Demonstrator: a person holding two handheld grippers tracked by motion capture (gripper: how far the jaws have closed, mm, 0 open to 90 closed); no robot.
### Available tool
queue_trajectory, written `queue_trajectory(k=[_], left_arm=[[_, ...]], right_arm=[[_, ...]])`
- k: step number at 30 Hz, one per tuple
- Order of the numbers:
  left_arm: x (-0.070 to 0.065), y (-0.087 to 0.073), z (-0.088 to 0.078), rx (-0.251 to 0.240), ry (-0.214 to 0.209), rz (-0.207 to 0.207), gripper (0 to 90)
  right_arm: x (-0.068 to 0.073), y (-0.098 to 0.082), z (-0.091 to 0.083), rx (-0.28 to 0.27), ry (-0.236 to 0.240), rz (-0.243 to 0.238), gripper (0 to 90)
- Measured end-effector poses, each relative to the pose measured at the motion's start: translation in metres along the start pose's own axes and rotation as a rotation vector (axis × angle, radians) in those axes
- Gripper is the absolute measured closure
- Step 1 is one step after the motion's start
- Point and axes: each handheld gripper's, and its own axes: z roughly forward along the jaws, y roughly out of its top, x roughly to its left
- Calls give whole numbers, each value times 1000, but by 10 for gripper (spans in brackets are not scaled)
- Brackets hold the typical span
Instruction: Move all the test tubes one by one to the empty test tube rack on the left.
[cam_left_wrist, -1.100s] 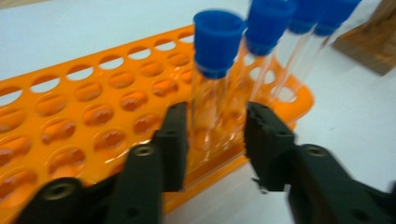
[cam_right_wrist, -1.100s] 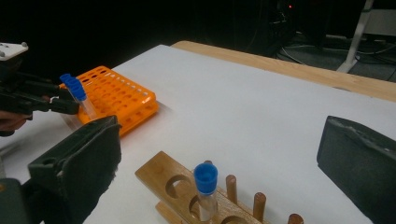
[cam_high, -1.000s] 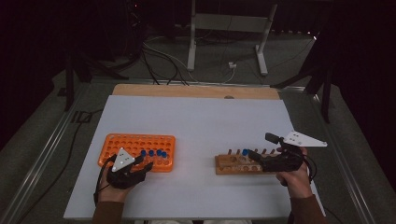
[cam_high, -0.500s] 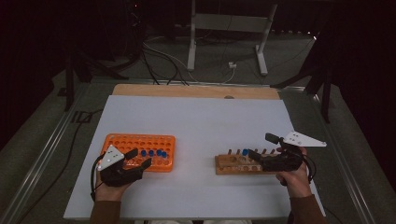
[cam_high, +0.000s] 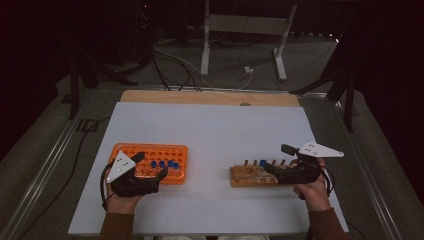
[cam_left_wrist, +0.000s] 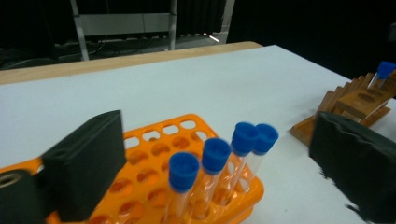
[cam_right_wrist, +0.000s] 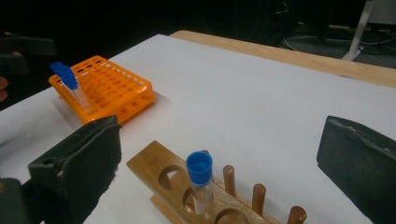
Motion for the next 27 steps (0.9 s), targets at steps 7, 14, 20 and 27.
queue_trajectory(k=[7,14,20,27], left_arm=[[-8,6,3,-18,-12,12,7],[-14,10,6,-52,-20,0,8],[-22,13,10,-55,-26,17,8],[-28,15,11,-54,-37,34,8]], right_arm=[[-1,-2,3,14,8,6,34],[1,-6,9,42,14,-6,126],[4,-10,14,75,39,-56,434],[5,-18,22,140,43,-93,652]])
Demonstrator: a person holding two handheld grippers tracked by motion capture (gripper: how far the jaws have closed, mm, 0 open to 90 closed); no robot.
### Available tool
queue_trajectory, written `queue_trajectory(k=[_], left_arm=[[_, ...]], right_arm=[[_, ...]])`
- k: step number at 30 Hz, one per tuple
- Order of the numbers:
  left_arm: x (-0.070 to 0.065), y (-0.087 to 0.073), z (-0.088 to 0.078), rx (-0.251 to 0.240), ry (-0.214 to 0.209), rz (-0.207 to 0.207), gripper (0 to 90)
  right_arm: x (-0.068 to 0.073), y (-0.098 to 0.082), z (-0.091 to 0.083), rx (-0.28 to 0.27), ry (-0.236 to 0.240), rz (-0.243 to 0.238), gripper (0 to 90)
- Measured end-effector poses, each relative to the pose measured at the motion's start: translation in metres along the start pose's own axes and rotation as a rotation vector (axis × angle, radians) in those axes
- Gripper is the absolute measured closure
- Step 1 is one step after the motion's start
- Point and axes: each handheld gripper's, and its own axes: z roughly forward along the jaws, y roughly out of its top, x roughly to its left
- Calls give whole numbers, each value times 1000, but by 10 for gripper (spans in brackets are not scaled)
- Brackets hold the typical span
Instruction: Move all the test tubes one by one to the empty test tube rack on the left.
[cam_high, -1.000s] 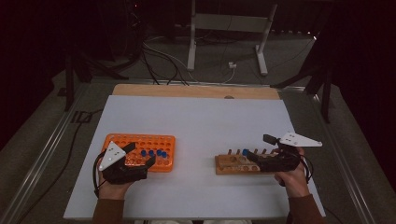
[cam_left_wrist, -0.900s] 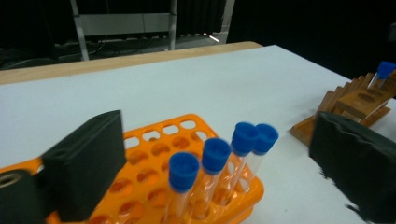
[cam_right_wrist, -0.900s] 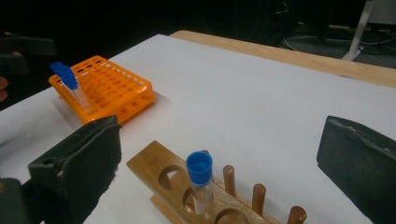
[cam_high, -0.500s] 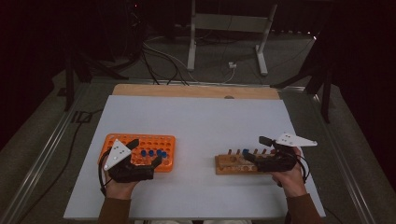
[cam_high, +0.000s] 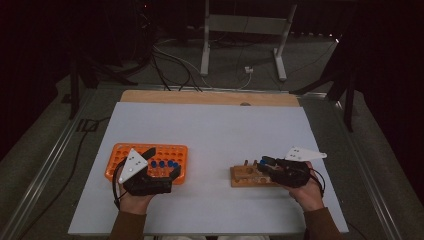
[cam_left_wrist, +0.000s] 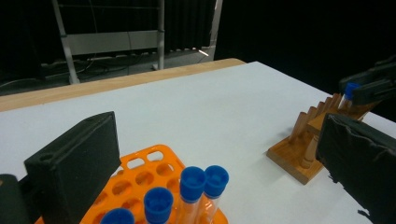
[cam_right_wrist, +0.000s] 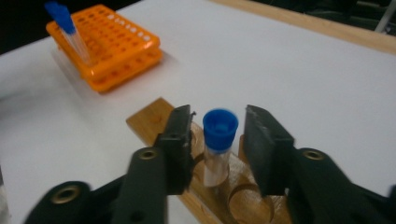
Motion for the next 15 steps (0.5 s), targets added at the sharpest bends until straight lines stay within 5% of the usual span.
queue_trajectory(k=[8,15], left_arm=[[-1,0,0,3,-7,1,8],[-1,0,1,5,-11,-3,8]], right_arm=[[6,-3,10,54,-23,-56,755],[7,-5,12,44,-28,-48,752]])
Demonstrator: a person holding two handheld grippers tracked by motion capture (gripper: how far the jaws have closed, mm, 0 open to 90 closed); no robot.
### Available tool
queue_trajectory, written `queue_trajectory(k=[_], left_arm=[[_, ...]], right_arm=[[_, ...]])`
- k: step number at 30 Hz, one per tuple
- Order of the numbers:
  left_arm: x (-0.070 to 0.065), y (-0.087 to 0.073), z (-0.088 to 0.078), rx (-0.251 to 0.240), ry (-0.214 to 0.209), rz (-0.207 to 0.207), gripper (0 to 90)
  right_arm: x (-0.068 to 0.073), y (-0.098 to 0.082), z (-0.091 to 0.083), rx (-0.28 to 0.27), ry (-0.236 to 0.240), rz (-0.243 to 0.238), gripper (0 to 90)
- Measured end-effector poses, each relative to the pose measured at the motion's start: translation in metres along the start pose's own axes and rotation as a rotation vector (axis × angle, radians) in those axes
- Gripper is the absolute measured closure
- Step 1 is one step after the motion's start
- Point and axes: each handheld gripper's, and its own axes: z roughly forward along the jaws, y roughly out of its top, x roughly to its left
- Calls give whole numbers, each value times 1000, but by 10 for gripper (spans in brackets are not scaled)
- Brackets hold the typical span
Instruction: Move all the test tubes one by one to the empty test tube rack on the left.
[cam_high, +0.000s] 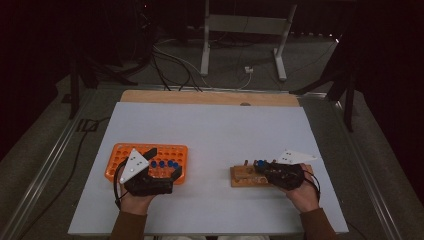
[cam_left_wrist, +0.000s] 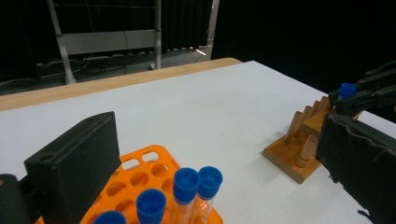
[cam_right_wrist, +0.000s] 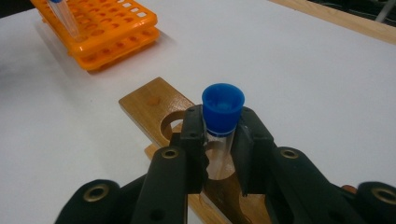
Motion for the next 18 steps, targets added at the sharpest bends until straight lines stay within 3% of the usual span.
queue_trajectory(k=[11,18], left_arm=[[-1,0,0,0,-5,0,8],[-2,3,2,2,-12,2,8]], right_arm=[[2,1,-1,-4,-8,-9,763],[0,8,-13,-42,-20,-10,763]])
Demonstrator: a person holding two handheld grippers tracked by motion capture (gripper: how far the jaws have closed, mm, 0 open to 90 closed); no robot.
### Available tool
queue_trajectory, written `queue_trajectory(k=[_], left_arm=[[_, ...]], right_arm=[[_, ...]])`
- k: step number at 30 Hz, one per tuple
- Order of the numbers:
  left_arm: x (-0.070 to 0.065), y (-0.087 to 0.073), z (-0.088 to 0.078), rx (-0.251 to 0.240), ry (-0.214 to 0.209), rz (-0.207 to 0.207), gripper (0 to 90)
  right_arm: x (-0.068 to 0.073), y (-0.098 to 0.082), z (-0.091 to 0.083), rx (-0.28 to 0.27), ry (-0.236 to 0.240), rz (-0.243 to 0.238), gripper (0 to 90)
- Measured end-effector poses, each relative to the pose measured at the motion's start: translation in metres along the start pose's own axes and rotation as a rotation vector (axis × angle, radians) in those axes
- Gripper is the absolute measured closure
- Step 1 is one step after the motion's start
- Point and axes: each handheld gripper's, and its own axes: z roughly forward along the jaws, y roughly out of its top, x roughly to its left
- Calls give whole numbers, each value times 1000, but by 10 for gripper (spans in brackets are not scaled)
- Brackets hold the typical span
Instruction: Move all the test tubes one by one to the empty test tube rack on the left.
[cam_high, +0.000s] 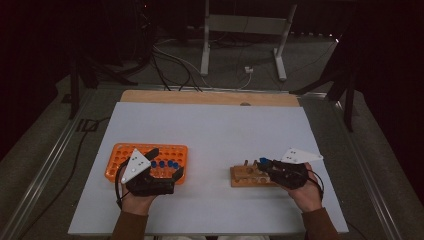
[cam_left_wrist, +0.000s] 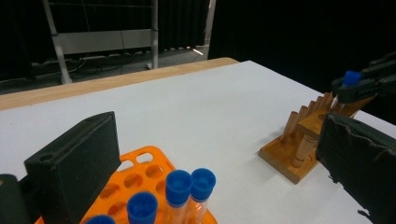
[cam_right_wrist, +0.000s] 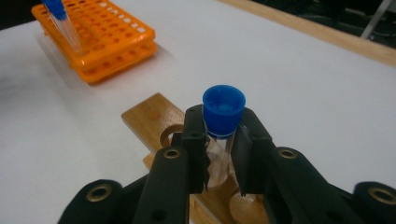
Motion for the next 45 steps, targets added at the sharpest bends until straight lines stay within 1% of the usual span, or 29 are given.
queue_trajectory(k=[2,4,9,12,16,22,25,27,31,37,40,43,45], left_arm=[[0,3,0,-9,-7,-5,8],[-2,5,1,-10,-10,0,8],[-9,7,8,7,-31,21,8],[-11,9,12,16,-35,30,8],[-13,14,18,17,-44,35,8],[-20,20,30,24,-59,61,8],[-24,23,36,27,-71,68,8],[-27,25,40,27,-80,72,8],[-35,28,49,40,-98,90,10],[-48,28,60,48,-133,101,11],[-54,28,64,45,-148,101,11],[-60,28,70,44,-169,97,11],[-65,27,74,50,-183,103,11]], right_arm=[[0,3,-4,-7,-5,3,763],[0,5,-6,-14,-5,7,764],[1,10,-11,-24,-14,11,764],[2,13,-15,-34,-18,17,764],[3,19,-21,-47,-22,37,764],[5,26,-30,-80,-19,50,764],[8,29,-32,-95,-24,49,764],[10,31,-34,-106,-16,51,764],[17,36,-34,-115,-10,40,764],[26,38,-27,-109,8,23,763],[29,39,-25,-115,30,29,764],[32,41,-23,-117,36,30,763],[33,41,-21,-122,52,46,763]])
